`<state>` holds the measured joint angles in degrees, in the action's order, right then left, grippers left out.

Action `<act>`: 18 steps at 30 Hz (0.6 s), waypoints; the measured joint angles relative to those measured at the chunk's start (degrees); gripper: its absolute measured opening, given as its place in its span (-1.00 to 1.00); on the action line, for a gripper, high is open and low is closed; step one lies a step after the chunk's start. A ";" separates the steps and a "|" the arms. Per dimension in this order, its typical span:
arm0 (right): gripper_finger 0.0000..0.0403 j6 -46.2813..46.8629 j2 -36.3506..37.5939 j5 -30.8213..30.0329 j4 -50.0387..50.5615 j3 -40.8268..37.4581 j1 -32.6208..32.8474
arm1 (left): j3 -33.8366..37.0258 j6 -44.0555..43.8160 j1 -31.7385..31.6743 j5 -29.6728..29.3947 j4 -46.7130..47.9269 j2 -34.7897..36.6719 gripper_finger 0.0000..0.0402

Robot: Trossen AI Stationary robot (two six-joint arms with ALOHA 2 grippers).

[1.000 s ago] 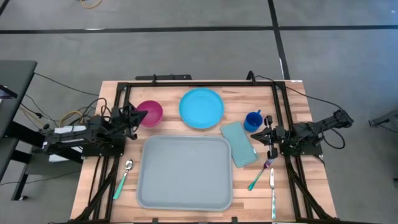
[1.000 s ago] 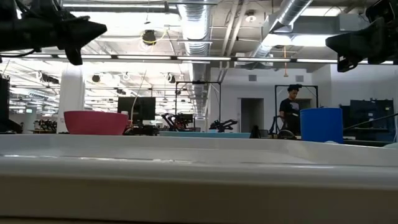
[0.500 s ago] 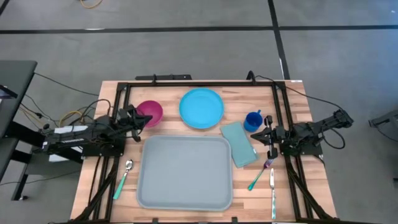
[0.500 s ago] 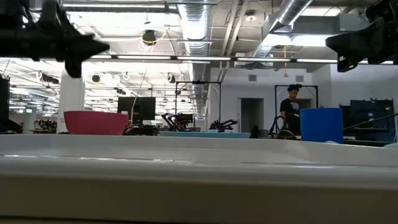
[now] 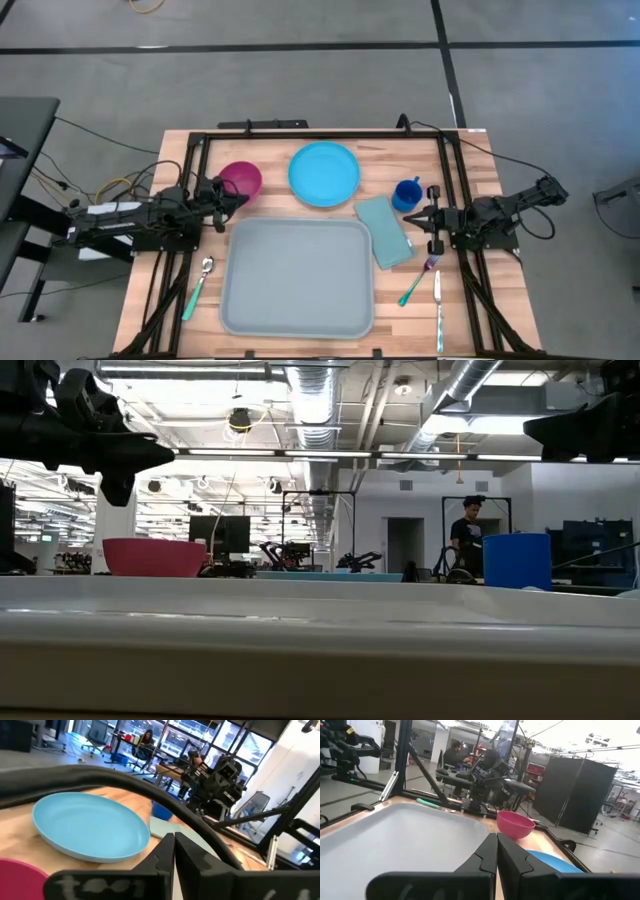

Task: Set up tray
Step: Put the blue mug on the gray tray

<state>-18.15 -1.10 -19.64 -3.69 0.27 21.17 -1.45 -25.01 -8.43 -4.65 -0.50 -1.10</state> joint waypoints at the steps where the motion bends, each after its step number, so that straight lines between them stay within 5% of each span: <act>1: -1.00 0.29 0.00 0.01 -0.01 -0.01 0.00 | 0.00 -0.32 0.00 0.26 -0.01 0.00 -1.00; 18: -1.00 4.37 -0.06 0.05 0.25 1.17 0.05 | 0.00 -1.32 0.00 -1.13 0.18 -0.13 -1.00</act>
<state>-13.78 -1.17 -19.59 -3.44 1.44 21.21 -1.45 -26.34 -8.43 -5.78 -0.32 -1.23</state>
